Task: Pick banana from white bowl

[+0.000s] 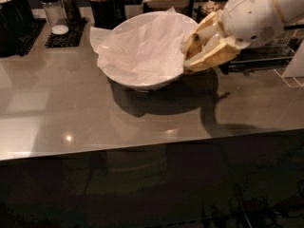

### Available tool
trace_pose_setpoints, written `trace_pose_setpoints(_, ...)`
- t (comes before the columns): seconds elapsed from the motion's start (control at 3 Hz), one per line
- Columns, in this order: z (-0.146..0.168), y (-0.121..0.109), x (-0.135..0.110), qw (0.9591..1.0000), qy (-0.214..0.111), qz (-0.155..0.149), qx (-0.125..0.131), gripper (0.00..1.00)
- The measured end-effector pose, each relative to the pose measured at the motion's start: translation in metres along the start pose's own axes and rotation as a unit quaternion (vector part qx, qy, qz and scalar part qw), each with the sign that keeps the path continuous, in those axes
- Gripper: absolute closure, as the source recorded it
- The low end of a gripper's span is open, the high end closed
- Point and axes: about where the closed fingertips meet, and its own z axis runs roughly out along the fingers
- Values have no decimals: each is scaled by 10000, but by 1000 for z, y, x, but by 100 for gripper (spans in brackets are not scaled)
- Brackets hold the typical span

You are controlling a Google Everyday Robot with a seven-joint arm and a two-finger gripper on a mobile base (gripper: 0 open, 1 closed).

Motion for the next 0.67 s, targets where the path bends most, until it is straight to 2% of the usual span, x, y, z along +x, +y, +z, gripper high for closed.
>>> trace_pose_setpoints(0.33, -29, 18, -13, 9993, -34, -73, 359, 100)
trace_pose_setpoints(0.67, -41, 27, -17, 9989, -129, -40, 454, 100)
